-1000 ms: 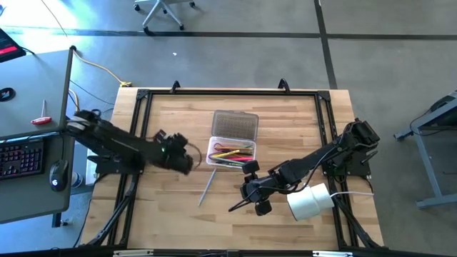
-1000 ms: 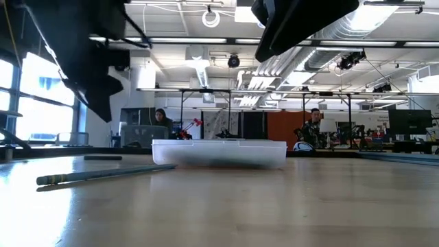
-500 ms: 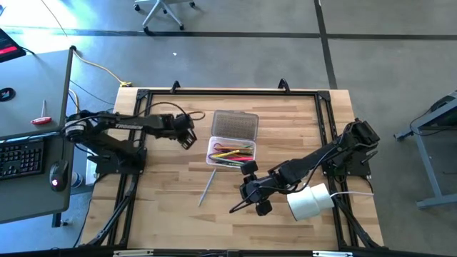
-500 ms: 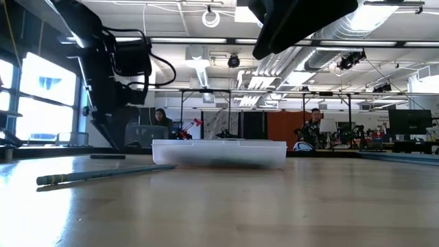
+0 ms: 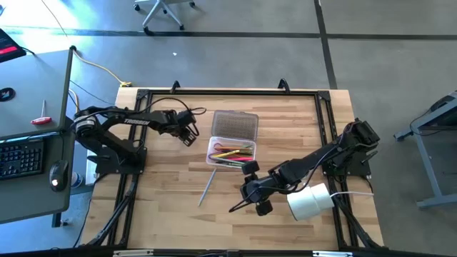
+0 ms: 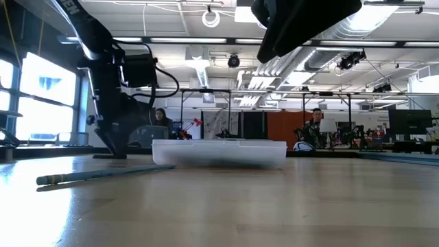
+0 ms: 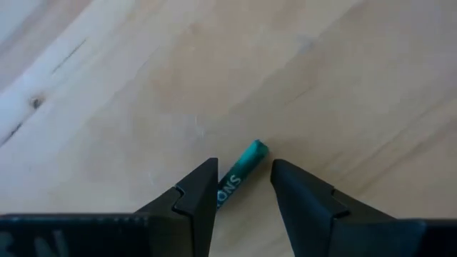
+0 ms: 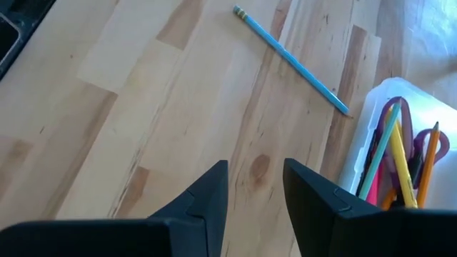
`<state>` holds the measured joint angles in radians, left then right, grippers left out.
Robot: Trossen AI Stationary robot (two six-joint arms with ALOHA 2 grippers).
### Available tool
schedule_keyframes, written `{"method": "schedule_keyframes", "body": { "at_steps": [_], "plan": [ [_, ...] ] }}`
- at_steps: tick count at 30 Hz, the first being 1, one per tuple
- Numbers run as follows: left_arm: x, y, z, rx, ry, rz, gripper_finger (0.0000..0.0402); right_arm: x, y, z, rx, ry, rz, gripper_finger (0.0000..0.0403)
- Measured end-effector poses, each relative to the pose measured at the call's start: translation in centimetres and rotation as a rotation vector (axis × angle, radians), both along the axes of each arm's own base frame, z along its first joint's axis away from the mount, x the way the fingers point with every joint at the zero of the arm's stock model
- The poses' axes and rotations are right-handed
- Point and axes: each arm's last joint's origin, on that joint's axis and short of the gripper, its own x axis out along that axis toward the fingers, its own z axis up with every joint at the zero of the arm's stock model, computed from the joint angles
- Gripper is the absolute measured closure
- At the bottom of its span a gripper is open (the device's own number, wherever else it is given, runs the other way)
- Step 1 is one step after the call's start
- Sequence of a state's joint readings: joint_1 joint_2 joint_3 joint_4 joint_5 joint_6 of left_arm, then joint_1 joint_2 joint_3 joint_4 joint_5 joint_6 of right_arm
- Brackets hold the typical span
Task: Pick & place school supplies into a supply box
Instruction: Put the dark green crayon into the black supply box
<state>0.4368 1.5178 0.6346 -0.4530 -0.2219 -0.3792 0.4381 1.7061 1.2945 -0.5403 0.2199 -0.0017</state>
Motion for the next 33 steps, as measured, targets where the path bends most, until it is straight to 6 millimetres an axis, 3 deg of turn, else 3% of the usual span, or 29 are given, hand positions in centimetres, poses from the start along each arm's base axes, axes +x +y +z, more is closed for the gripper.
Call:
{"method": "schedule_keyframes", "body": {
  "at_steps": [5,13,16,19,27,33],
  "plan": [
    [0.2,-0.7,0.0,-0.007,-0.029,0.085,0.024,0.0,0.0,0.0,0.0,0.002,0.005,0.0289],
    [0.7,-2.1,0.0,0.009,-0.053,0.148,0.0363,0.0,0.0,0.0,0.004,0.003,0.002,0.0289],
    [0.9,-2.6,0.0,-0.001,-0.085,0.217,0.0388,0.0,0.0,0.0,0.006,0.004,0.003,0.0289],
    [1.3,-3.4,-0.1,0.002,-0.114,0.236,0.0369,0.0,0.0,0.0,0.013,0.004,-0.006,0.0289],
    [2.2,-6.6,-0.7,0.112,-0.149,0.267,0.0239,0.0,0.0,0.0,0.042,0.009,-0.035,0.0289],
    [2.7,-9.6,-2.1,0.209,-0.163,0.272,0.0229,0.0,0.1,0.0,0.087,0.019,-0.065,0.0289]
  ]
}}
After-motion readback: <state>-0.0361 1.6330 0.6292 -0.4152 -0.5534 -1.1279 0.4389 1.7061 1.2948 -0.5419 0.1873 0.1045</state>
